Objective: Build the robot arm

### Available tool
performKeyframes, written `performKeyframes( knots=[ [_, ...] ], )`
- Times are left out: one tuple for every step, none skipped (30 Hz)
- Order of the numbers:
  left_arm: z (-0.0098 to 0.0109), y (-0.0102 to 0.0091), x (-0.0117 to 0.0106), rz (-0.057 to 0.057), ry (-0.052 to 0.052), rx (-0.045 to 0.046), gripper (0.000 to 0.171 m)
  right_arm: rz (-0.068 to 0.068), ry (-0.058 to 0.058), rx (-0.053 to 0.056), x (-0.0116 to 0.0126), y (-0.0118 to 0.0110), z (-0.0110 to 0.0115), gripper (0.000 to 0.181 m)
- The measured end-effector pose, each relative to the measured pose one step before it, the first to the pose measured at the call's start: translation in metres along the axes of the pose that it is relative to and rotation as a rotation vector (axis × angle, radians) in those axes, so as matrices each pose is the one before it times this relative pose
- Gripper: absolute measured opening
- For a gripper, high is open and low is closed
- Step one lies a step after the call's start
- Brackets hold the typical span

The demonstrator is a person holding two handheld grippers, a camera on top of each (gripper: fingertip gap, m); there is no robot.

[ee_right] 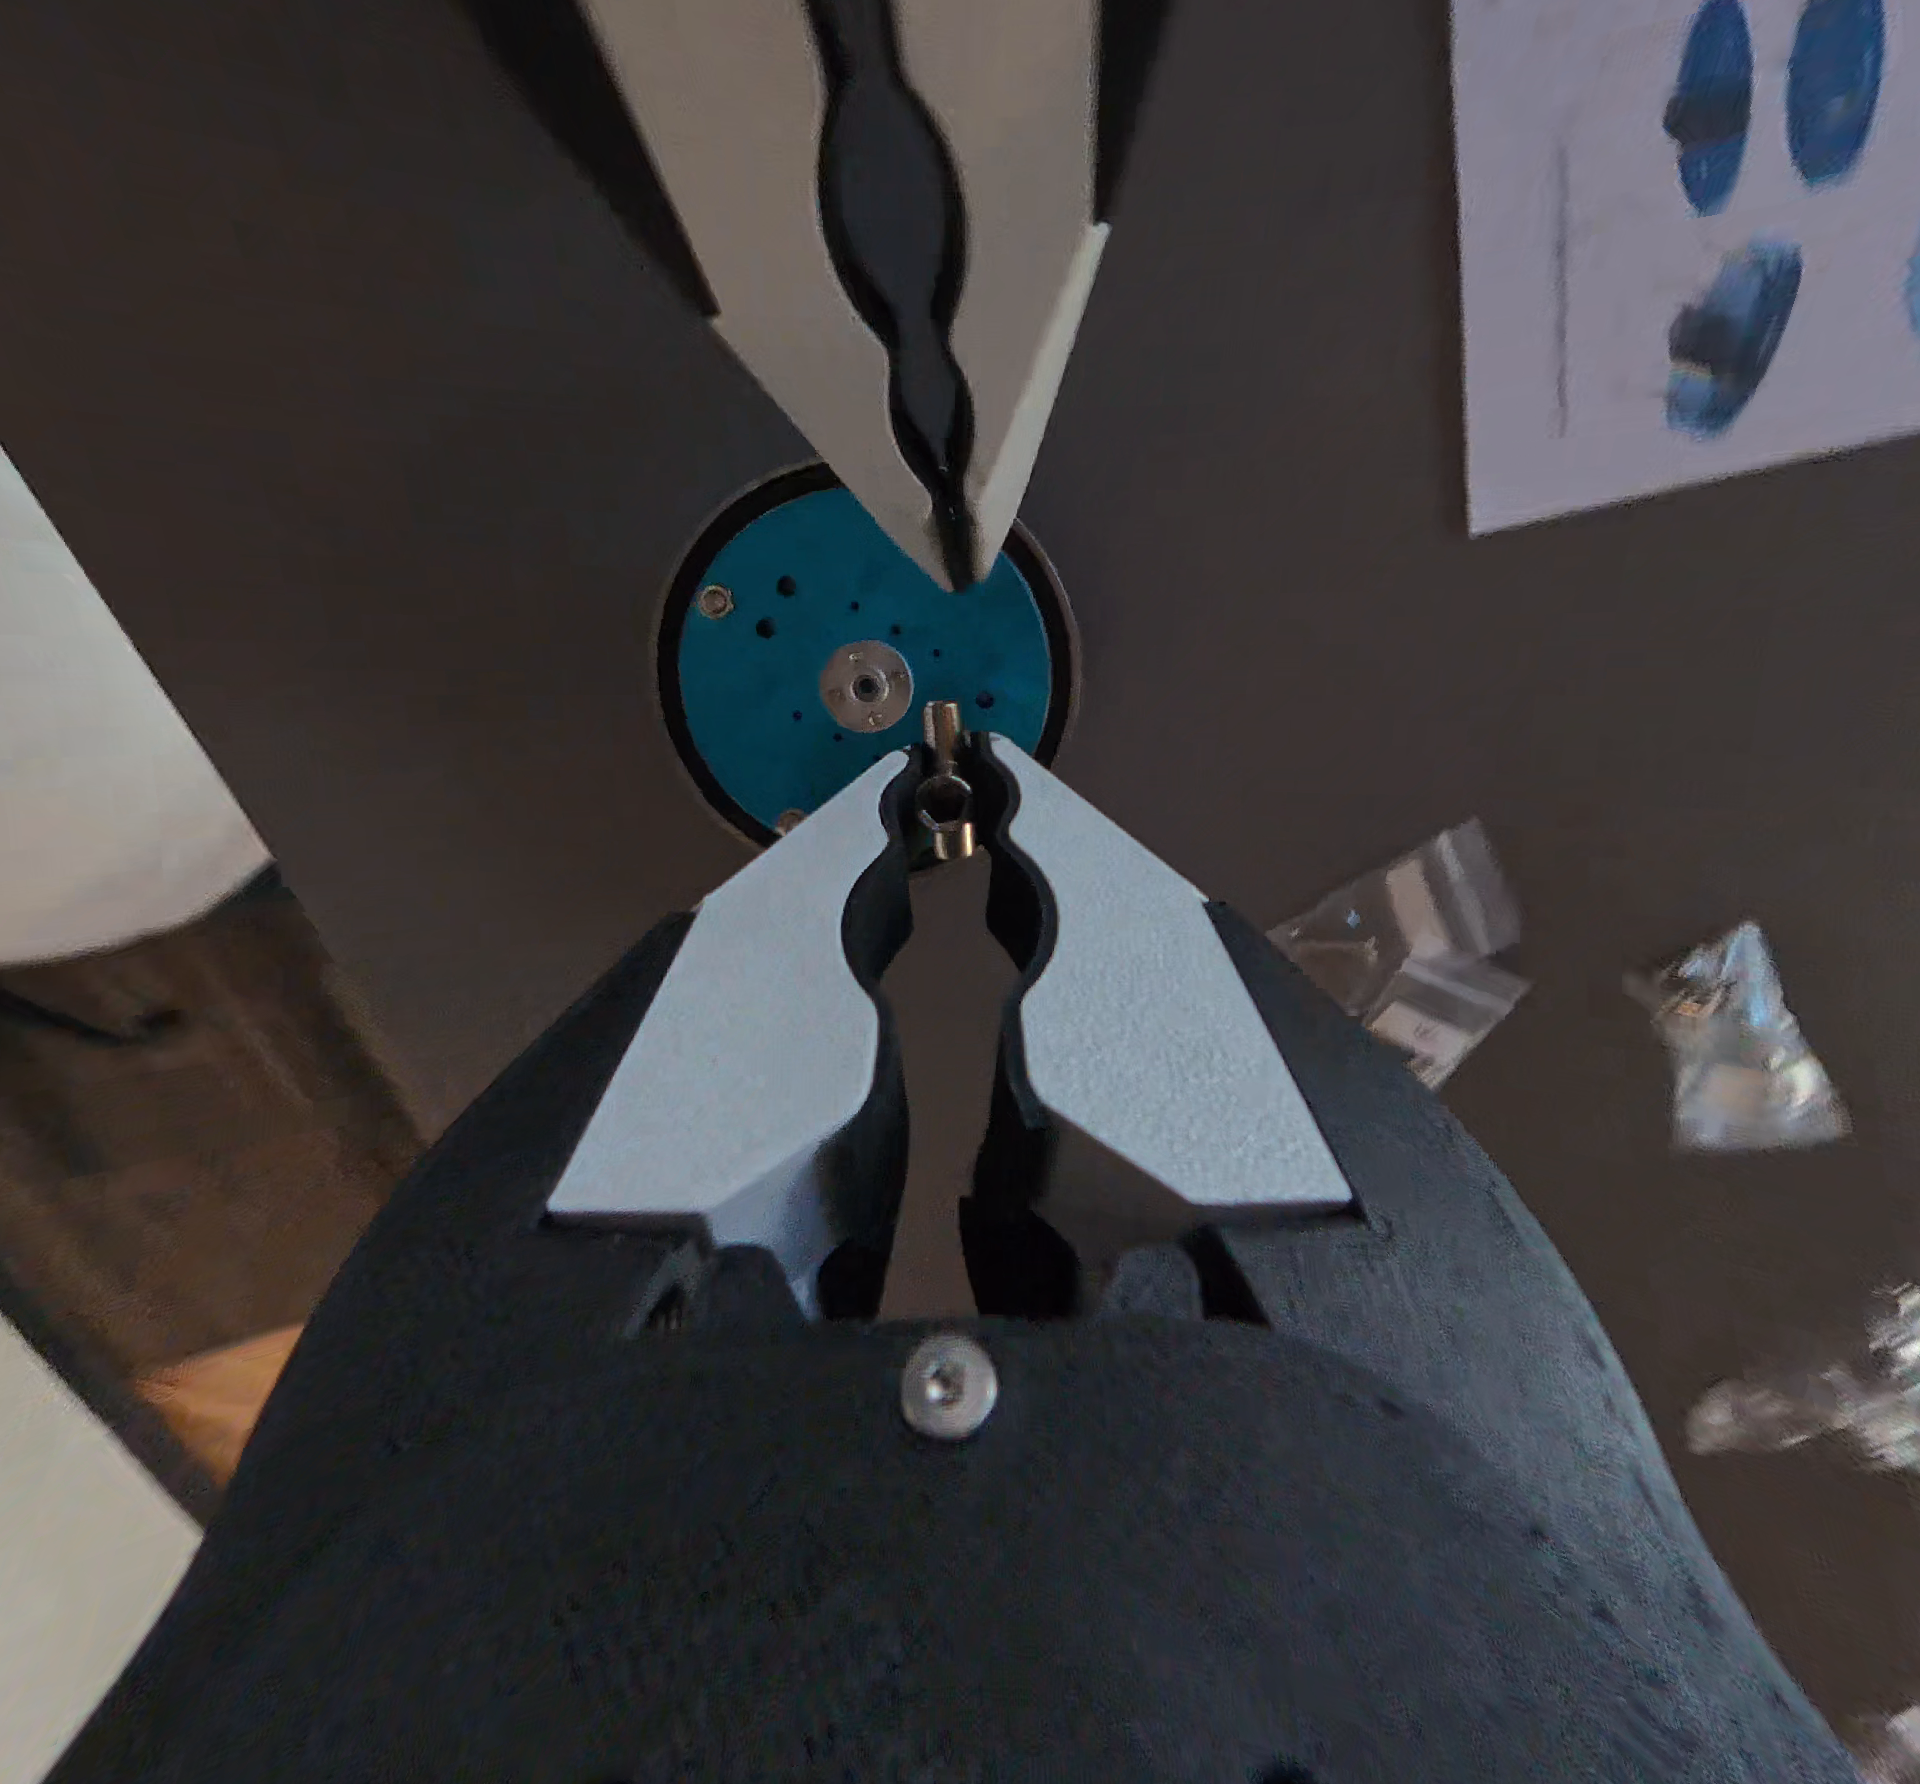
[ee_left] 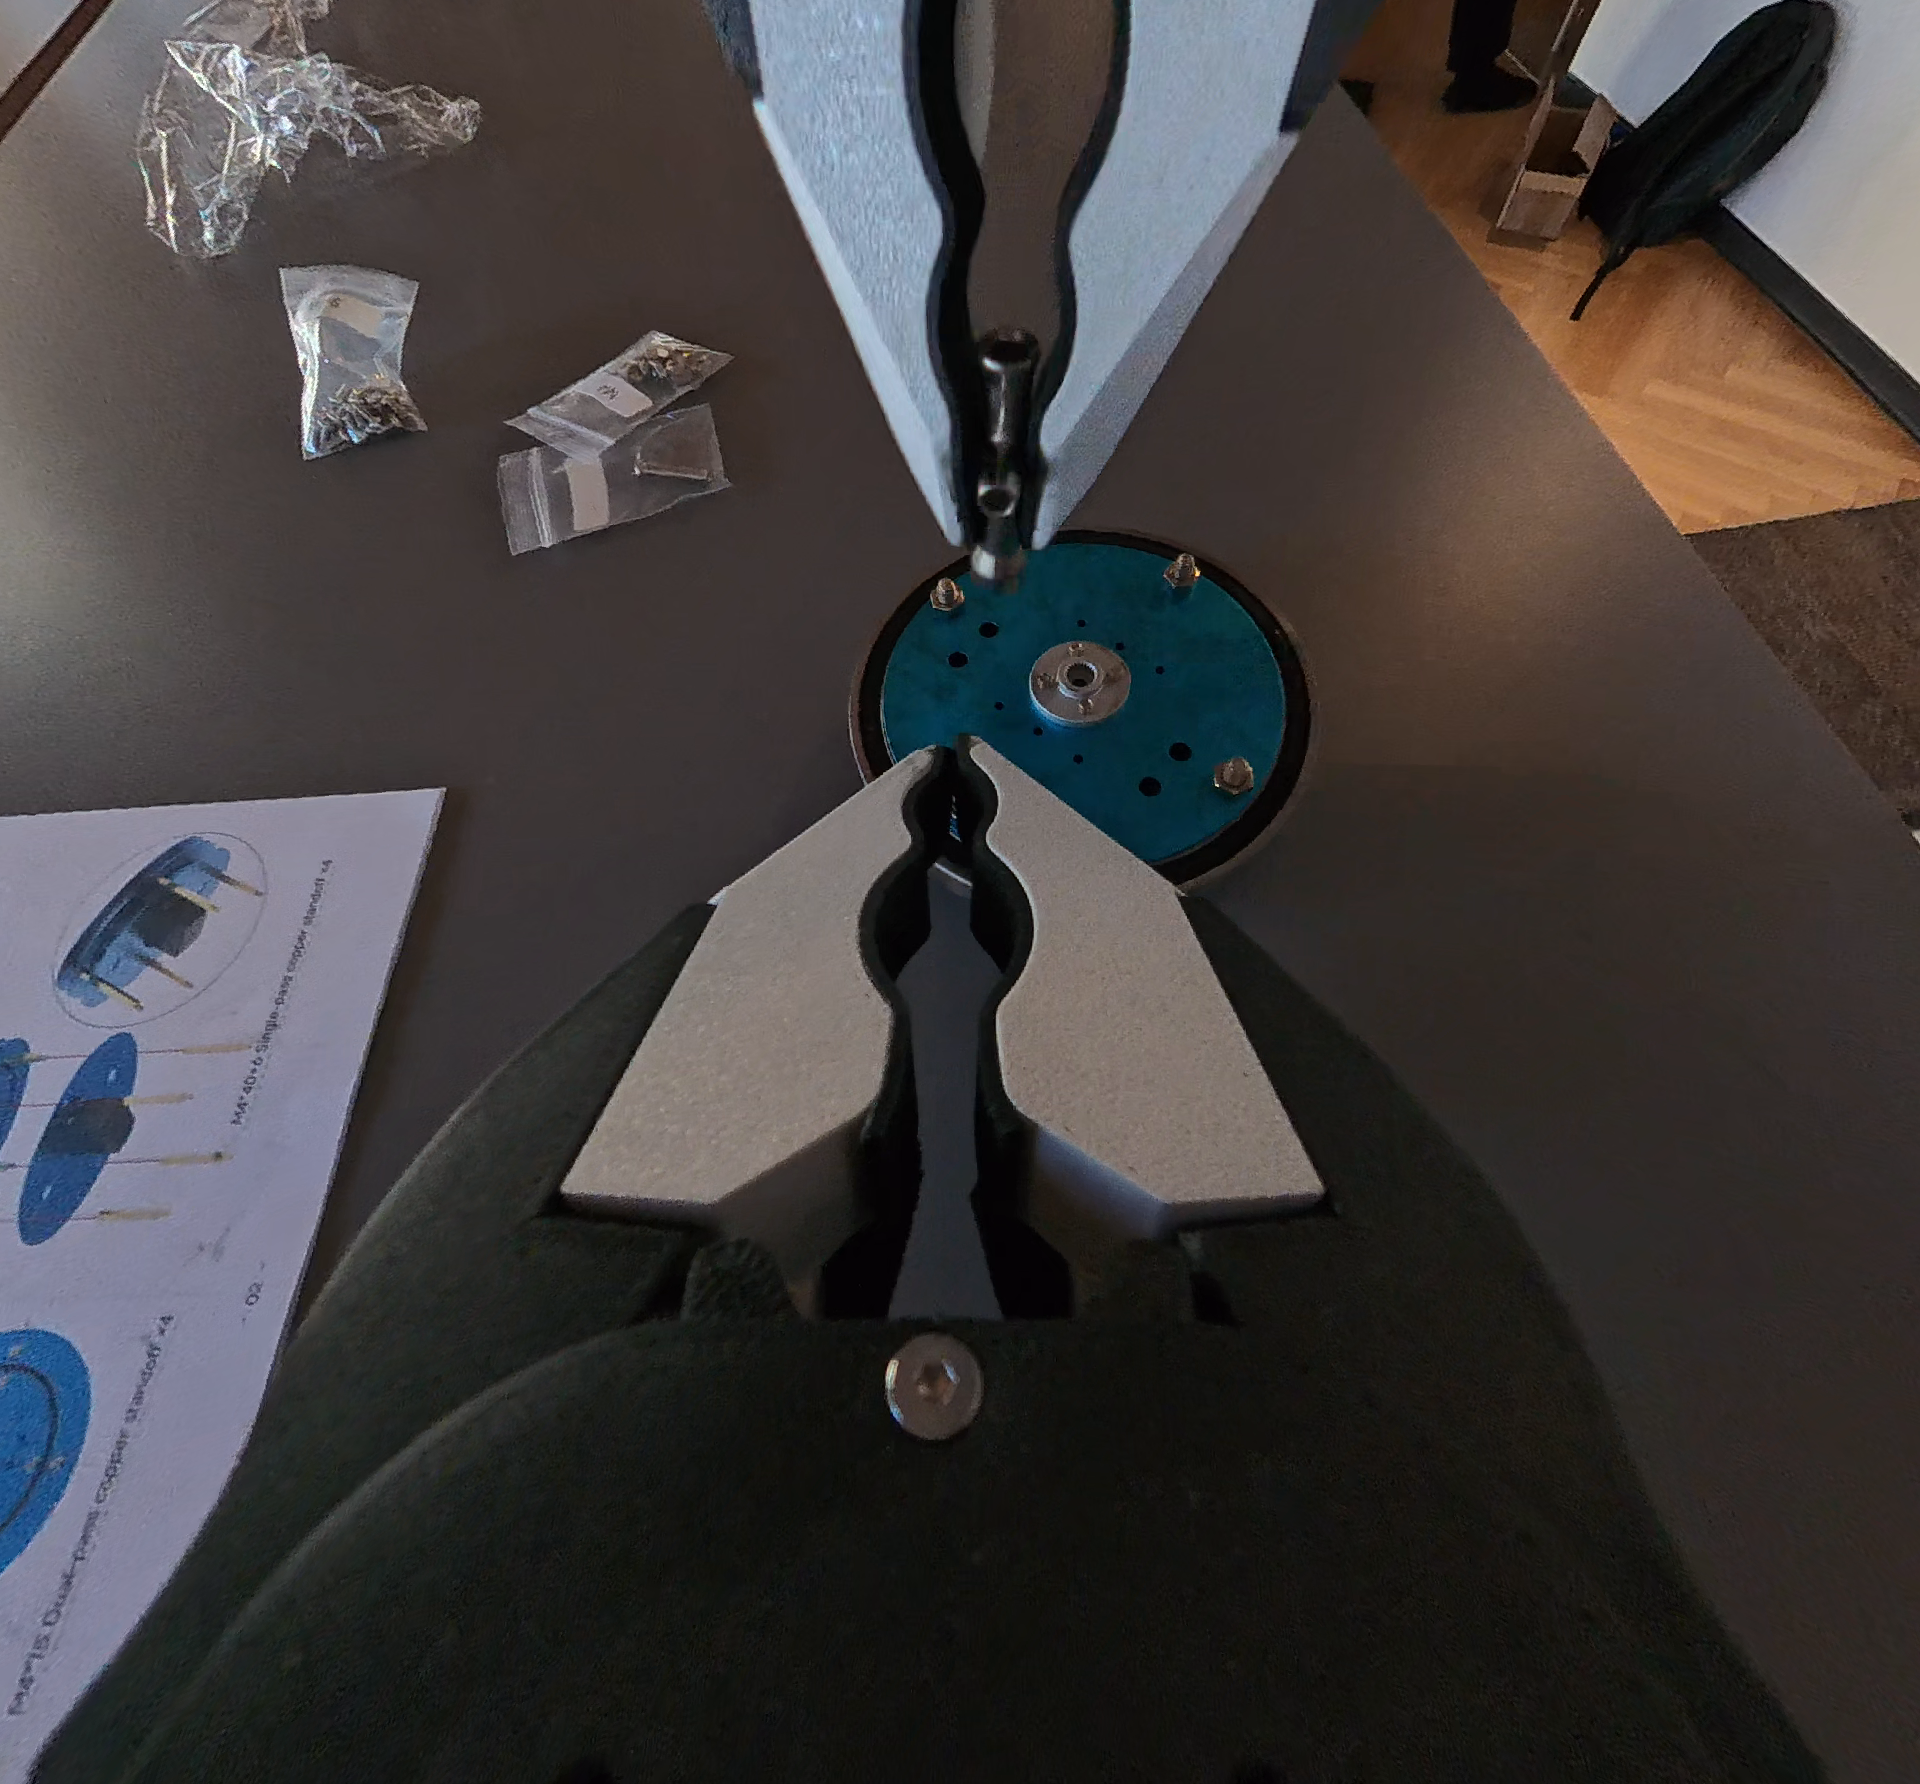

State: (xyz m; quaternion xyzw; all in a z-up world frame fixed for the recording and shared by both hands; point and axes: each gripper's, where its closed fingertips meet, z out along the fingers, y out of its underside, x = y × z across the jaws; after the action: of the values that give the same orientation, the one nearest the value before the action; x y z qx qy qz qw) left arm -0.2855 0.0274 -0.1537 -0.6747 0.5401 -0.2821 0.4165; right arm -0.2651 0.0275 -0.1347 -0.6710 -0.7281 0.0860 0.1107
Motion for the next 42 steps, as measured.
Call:
performKeyframes(
  knots=[
    [0.00039, 0.00004, 0.00000, 0.0022, 0.0008, -0.00150, 0.000, -0.0449, 0.0027, -0.0039, 0.00296, 0.00081, 0.00178, 0.007],
    [0.00042, 0.00002, 0.00020, 0.0011, -0.0004, -0.00055, 0.000, -0.0245, 0.0026, -0.0063, 0.00381, 0.00122, 0.00154, 0.007],
    [0.00021, 0.00005, 0.00004, 0.0025, -0.0020, -0.00095, 0.000, -0.0188, -0.0137, 0.0016, 0.00146, 0.00061, 0.00159, 0.007],
    [-0.00009, 0.00007, 0.00005, 0.0049, -0.0036, 0.00017, 0.000, -0.0123, -0.0205, -0.0041, 0.00025, 0.00202, 0.00194, 0.007],
    [-0.00017, 0.00001, 0.00006, 0.0037, -0.0025, 0.00021, 0.000, -0.0094, -0.0117, -0.0189, 0.00116, 0.00391, 0.00223, 0.007],
    [-0.00022, 0.00012, 0.00006, 0.0004, -0.0004, -0.00008, 0.000, -0.0128, -0.0163, -0.0215, -0.00010, 0.00464, 0.00232, 0.007],
    [0.00002, 0.00007, 0.00019, -0.0018, 0.0013, 0.00041, 0.000, -0.0105, -0.0069, -0.0039, 0.00069, 0.00125, 0.00102, 0.007],
    [0.00000, -0.00010, 0.00000, -0.0016, 0.0006, 0.00002, 0.000, -0.0095, -0.0045, -0.0027, 0.00073, 0.00063, 0.00069, 0.007],
    [0.00003, -0.00002, 0.00003, -0.0005, 0.0006, 0.00010, 0.000, -0.0063, -0.0061, 0.0026, 0.00023, -0.00094, 0.00021, 0.007],
    [0.00001, 0.00000, -0.00004, -0.0013, 0.0013, 0.00025, 0.000, -0.0084, -0.0126, 0.0016, -0.00111, -0.00129, 0.00044, 0.007],
    [-0.00013, 0.00003, 0.00004, -0.0022, 0.0024, -0.00026, 0.000, -0.0097, -0.0058, 0.0025, -0.00055, -0.00156, 0.00044, 0.007],
    [-0.00020, 0.00014, 0.00024, -0.0019, 0.0027, -0.00005, 0.000, -0.0140, -0.0012, -0.0074, 0.00035, -0.00022, 0.00016, 0.007],
    [-0.00024, 0.00013, 0.00028, -0.0001, 0.0025, 0.00010, 0.000, -0.0140, -0.0013, -0.0124, 0.00039, 0.00044, 0.00011, 0.007],
    [-0.00015, 0.00008, 0.00017, 0.0002, 0.0017, 0.00016, 0.000, -0.0220, -0.0009, -0.0184, 0.00038, 0.00161, 0.00091, 0.007],
    [0.00006, -0.00001, 0.00009, 0.0001, 0.0005, -0.00026, 0.000, -0.0270, -0.0003, -0.0094, 0.00011, 0.00024, 0.00145, 0.007],
    [-0.00011, 0.00008, 0.00016, -0.0010, 0.0023, 0.00005, 0.000, -0.0217, -0.0021, -0.0077, 0.00025, -0.00027, -0.00002, 0.007],
    [-0.00022, 0.00003, 0.00021, -0.0038, 0.0045, 0.00026, 0.000, -0.0101, -0.0064, -0.0020, 0.00019, -0.00041, 0.00007, 0.007],
    [-0.00022, 0.00017, 0.00027, -0.0058, 0.0055, 0.00011, 0.000, -0.0037, -0.0099, 0.0023, 0.00007, -0.00007, 0.00022, 0.007],
    [-0.00010, 0.00009, 0.00017, -0.0043, 0.0038, 0.00010, 0.000, 0.0103, -0.0107, 0.0036, 0.00028, 0.00024, 0.00010, 0.007],
    [-0.00010, 0.00005, 0.00010, -0.0019, 0.0015, 0.00022, 0.000, 0.0427, -0.0110, 0.0035, 0.00048, 0.00004, 0.00013, 0.007],
    [0.00000, 0.00000, 0.00009, 0.0013, -0.0009, -0.00021, 0.000, 0.0710, -0.0124, 0.0027, -0.00002, 0.00024, -0.00003, 0.007],
    [-0.00006, 0.00014, -0.00030, 0.0030, -0.0057, -0.00035, 0.000, 0.0600, -0.0098, 0.0075, -0.00017, 0.00025, 0.00003, 0.007],
    [-0.00009, 0.00005, -0.00023, 0.0013, -0.0031, -0.00022, 0.000, 0.0706, -0.0005, 0.0099, -0.00001, -0.00004, 0.00003, 0.007],
    [-0.00001, 0.00014, 0.00012, -0.0017, 0.0008, -0.00006, 0.000, 0.0751, 0.0085, 0.0076, 0.00021, 0.00005, -0.00007, 0.007],
    [-0.00005, -0.00004, 0.00014, -0.0044, 0.0040, -0.00002, 0.000, 0.0511, 0.0184, 0.0105, 0.00021, -0.00003, 0.00006, 0.007],
    [-0.00002, 0.00004, 0.00015, -0.0061, 0.0048, 0.00025, 0.000, 0.0472, 0.0259, 0.0087, 0.00022, 0.00019, -0.00005, 0.007],
    [0.00006, -0.00002, 0.00006, -0.0033, 0.0031, 0.00012, 0.000, 0.0523, 0.0338, 0.0052, 0.00031, 0.00000, 0.00006, 0.008],
    [0.00001, 0.00001, 0.00021, 0.0003, 0.0024, -0.00012, 0.000, 0.0609, 0.0392, 0.0119, 0.00049, -0.00035, 0.00009, 0.007],
    [-0.00012, 0.00002, 0.00054, 0.0026, 0.0010, 0.00022, 0.000, 0.0725, 0.0391, 0.0180, 0.00070, -0.00029, 0.00007, 0.007],
    [0.00001, 0.00007, 0.00022, 0.0049, -0.0026, -0.00001, 0.000, 0.0766, 0.0335, 0.0231, 0.00045, -0.00020, -0.00009, 0.007],
    [0.00002, -0.00006, 0.00006, 0.0050, -0.0046, -0.00003, 0.000, 0.0780, 0.0246, 0.0237, 0.00003, 0.00018, -0.00011, 0.008],
    [0.00008, 0.00002, -0.00001, 0.0028, -0.0032, 0.00007, 0.000, 0.0745, 0.0198, 0.0235, 0.00012, 0.00020, -0.00021, 0.008],
    [0.00008, -0.00003, -0.00002, -0.0015, -0.0011, -0.00012, 0.000, 0.0543, 0.0152, 0.0169, 0.00007, 0.00040, -0.00014, 0.008],
    [0.00010, 0.00001, 0.00001, -0.0047, 0.0011, -0.00033, 0.000, 0.0511, 0.0121, 0.0128, 0.00016, 0.00023, -0.00013, 0.008],
    [-0.00002, 0.00003, 0.00004, -0.0035, 0.0030, 0.00013, 0.000, 0.0655, 0.0072, 0.0109, 0.00019, -0.00012, 0.00001, 0.008],
    [-0.00010, -0.00003, 0.00003, -0.0034, 0.0024, -0.00002, 0.000, 0.0535, 0.0044, 0.0060, 0.00013, -0.00009, 0.00015, 0.008],
    [-0.00011, 0.00007, 0.00008, -0.0014, -0.0006, -0.00010, 0.000, 0.0374, 0.0048, 0.0022, 0.00009, -0.00016, 0.00007, 0.008],
    [0.00000, -0.00003, 0.00012, 0.0025, -0.0031, -0.00001, 0.000, 0.0322, 0.0064, -0.0001, 0.00005, -0.00021, 0.00015, 0.008],
    [0.00003, 0.00005, 0.00036, 0.0044, -0.0034, -0.00012, 0.000, 0.0264, 0.0075, 0.0016, 0.00011, -0.00069, 0.00036, 0.008],
    [-0.00013, 0.00002, 0.00047, 0.0028, -0.0016, 0.00006, 0.000, 0.0284, 0.0088, 0.0065, 0.00016, -0.00109, 0.00028, 0.008],
    [-0.00012, 0.00003, 0.00037, 0.0009, -0.0026, -0.00009, 0.000, 0.0145, 0.0097, 0.0024, -0.00009, -0.00044, 0.00022, 0.008],
    [-0.00015, 0.00005, 0.00023, 0.0035, -0.0030, -0.00018, 0.000, 0.0037, 0.0089, -0.0041, -0.00007, 0.00000, -0.00006, 0.008]
  ],
)
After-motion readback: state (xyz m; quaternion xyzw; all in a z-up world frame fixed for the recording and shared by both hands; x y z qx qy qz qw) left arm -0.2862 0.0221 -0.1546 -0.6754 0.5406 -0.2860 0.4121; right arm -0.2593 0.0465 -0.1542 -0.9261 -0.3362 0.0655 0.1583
